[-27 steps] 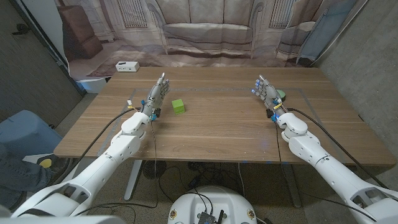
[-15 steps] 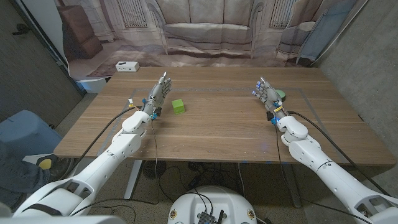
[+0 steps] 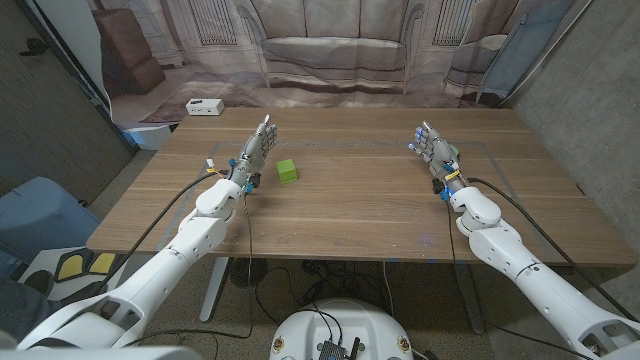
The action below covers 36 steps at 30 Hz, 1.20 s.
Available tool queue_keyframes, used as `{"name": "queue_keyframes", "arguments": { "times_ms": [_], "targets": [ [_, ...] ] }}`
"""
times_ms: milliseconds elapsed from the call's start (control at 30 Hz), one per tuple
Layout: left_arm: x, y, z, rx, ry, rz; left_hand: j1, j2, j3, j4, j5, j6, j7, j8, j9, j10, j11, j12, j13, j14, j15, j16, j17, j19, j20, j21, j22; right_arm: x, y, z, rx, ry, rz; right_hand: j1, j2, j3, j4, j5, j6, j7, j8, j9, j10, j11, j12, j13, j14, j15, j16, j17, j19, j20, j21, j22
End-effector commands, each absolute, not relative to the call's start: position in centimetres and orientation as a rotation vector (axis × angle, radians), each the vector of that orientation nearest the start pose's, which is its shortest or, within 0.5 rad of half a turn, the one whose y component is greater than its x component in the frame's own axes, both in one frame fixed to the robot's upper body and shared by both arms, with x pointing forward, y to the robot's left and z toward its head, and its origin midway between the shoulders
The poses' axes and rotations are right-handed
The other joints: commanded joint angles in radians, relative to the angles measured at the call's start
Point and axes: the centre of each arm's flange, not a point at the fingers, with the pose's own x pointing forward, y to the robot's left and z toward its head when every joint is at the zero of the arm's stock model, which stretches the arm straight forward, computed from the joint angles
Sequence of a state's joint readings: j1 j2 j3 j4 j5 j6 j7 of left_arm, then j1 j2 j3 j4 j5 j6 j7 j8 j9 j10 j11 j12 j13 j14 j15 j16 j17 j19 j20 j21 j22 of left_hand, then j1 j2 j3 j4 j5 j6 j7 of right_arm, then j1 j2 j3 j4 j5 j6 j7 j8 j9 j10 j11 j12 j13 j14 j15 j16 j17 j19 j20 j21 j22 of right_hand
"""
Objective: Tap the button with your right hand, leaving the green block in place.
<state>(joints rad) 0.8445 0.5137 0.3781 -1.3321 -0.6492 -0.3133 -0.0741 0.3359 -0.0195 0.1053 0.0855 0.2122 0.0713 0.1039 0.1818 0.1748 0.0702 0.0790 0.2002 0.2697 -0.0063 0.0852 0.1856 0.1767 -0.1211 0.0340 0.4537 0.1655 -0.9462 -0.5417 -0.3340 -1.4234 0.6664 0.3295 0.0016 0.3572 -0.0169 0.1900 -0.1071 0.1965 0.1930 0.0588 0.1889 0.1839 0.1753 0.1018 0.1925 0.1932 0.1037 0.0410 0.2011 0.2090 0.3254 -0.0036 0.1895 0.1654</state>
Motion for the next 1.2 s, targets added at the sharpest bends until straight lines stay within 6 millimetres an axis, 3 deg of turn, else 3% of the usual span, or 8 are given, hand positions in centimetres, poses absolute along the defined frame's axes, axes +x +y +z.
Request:
{"name": "queue_keyframes", "arguments": {
  "times_ms": [33,533,800,1200],
  "targets": [
    [62.7,27.5,-1.4,-0.050,-0.675,-0.252,0.012,0.008,0.006,-0.004,0.007,0.016,0.006,0.010,0.004,0.017,0.001,0.008,-0.003,0.018,0.002,0.011,0.003,0.020,-0.004,0.000,0.005,60.8,-30.9,-2.4,0.020,-0.666,0.257,0.003,0.001,0.002,-0.001,0.004,0.009,0.003,0.006,0.004,0.012,0.002,0.007,0.002,0.007,0.004,0.009,0.004,0.005,0.004,0.003,0.006],
    [61.7,27.9,-0.6,0.010,-0.716,-0.228,0.025,0.024,0.012,-0.012,0.005,0.066,-0.004,0.024,0.005,0.039,-0.006,0.017,-0.020,0.046,-0.006,0.016,0.002,0.046,0.018,-0.012,0.006,60.1,-31.0,-1.4,-0.015,-0.720,0.193,-0.003,0.005,0.000,0.001,0.003,0.013,-0.004,0.007,0.003,0.019,-0.001,0.010,0.001,0.025,0.001,0.017,0.004,0.019,0.009,0.008,0.006],
    [61.7,28.3,-0.5,0.027,-0.711,-0.218,0.046,0.042,0.020,-0.027,-0.002,0.128,-0.008,0.033,0.007,0.096,-0.006,0.034,-0.039,0.130,-0.013,0.033,0.002,0.121,0.047,-0.015,0.008,60.3,-31.2,-1.3,-0.011,-0.739,0.171,-0.006,0.007,-0.002,0.000,0.003,0.020,-0.010,0.009,0.003,0.030,-0.003,0.013,0.001,0.049,-0.006,0.026,0.005,0.039,0.008,0.014,0.006],
    [62.3,28.4,0.1,0.038,-0.726,-0.238,0.051,0.045,0.022,-0.032,-0.005,0.147,-0.010,0.033,0.007,0.117,-0.004,0.039,-0.045,0.144,-0.016,0.031,0.002,0.122,0.052,-0.027,0.008,59.6,-31.7,0.0,-0.039,-0.795,0.121,-0.008,0.007,-0.004,-0.002,0.004,0.035,-0.014,0.013,0.003,0.049,-0.015,0.018,0.001,0.063,-0.014,0.030,0.005,0.051,0.007,0.015,0.006]
  ]
}}
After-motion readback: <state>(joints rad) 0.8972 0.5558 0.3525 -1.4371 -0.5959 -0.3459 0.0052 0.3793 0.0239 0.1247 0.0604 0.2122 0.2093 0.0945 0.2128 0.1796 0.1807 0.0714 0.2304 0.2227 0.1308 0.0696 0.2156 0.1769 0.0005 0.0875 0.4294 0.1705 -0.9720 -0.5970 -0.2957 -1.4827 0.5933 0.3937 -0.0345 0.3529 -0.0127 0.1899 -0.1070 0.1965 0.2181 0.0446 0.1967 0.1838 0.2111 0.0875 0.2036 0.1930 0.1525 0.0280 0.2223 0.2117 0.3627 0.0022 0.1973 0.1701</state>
